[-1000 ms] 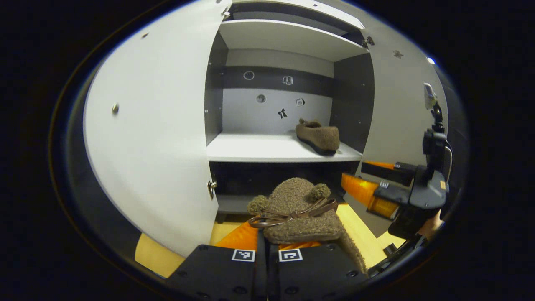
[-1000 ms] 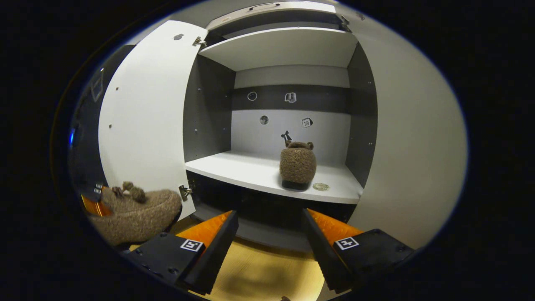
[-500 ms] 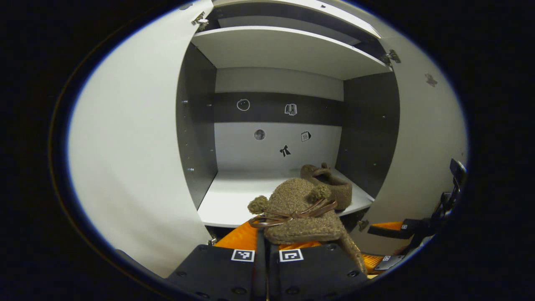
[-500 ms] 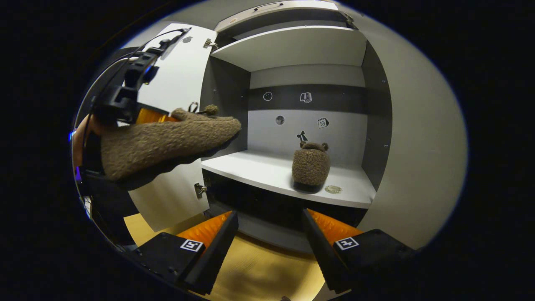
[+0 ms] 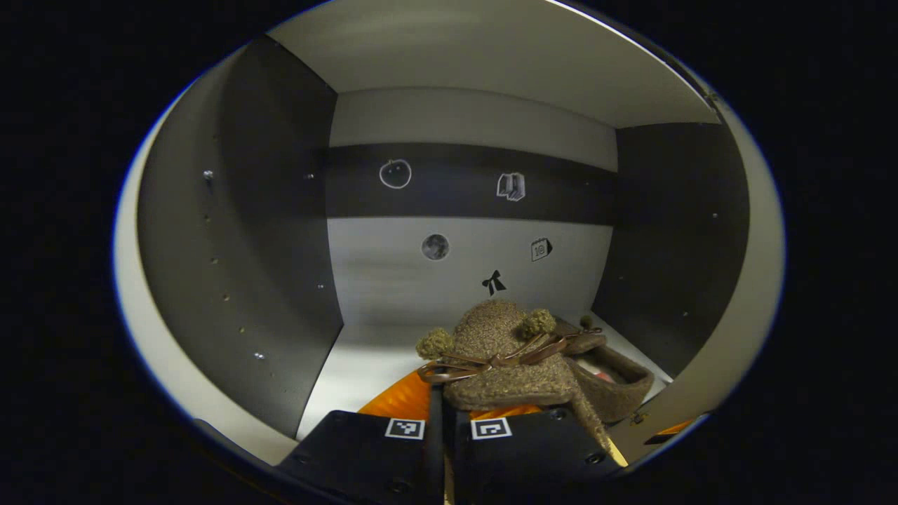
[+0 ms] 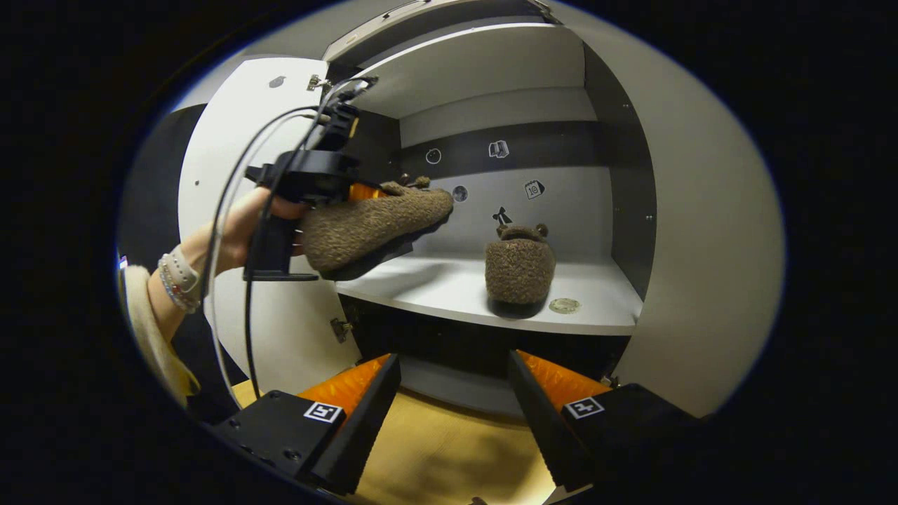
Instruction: Grab one shoe with the right hand and put it into the shoe cabinet, grab the other shoe with the left hand and put it into the shoe cabinet; then close the right door with the right hand and the left door with the left hand.
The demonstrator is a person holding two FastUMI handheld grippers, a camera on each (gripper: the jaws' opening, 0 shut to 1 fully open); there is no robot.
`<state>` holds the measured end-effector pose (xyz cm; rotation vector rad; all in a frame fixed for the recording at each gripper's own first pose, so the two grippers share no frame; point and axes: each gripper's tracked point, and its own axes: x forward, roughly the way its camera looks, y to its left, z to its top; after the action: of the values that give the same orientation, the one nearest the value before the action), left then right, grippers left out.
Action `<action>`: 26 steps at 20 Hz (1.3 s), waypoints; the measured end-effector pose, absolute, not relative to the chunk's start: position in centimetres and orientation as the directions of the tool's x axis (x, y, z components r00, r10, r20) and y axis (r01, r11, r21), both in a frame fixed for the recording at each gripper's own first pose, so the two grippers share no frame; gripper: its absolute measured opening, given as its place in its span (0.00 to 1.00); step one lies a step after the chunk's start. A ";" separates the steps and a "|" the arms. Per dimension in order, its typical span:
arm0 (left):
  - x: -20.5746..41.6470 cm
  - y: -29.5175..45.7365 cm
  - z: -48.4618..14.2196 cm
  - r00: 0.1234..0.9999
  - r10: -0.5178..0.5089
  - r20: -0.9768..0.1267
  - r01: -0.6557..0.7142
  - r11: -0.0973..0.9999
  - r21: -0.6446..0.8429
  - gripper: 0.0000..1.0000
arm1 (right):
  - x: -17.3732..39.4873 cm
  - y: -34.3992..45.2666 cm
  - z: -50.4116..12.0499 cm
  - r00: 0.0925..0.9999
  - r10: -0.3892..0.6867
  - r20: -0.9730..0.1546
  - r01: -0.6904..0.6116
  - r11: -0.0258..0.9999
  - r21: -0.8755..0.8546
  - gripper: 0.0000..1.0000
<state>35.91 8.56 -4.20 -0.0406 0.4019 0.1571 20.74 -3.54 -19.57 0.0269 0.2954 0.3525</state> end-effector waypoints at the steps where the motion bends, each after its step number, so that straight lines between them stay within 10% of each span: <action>1: 37.0 9.1 -5.0 0.901 0.158 -0.405 -0.171 0.985 0.002 0.10 | 20.8 -3.5 -19.6 0.895 0.346 -0.281 -0.340 0.938 0.074 0.99; 9: 41.9 11.3 -9.1 0.860 0.189 -0.473 -0.203 0.979 0.022 0.13 | 20.5 -3.6 -20.1 0.889 0.350 -0.295 -0.349 0.935 0.057 0.98; 13: 41.7 11.7 -10.1 0.846 0.199 -0.494 -0.216 0.976 0.024 0.38 | 20.4 -3.5 -20.0 0.888 0.353 -0.295 -0.350 0.934 0.066 0.99; 18: 40.0 12.6 -9.3 0.834 0.236 -0.499 -0.216 0.971 0.099 0.96 | 20.1 -3.2 -19.8 0.886 0.357 -0.296 -0.349 0.934 0.082 0.99; 26: 33.4 10.1 -4.5 0.894 0.193 -0.405 -0.171 0.981 0.089 0.97 | 17.3 -2.6 -18.0 0.919 0.294 -0.262 -0.297 0.954 0.030 0.98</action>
<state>33.42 10.13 -4.48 0.0513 0.4253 0.1890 17.25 -2.58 -17.99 -0.0101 0.2680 0.3037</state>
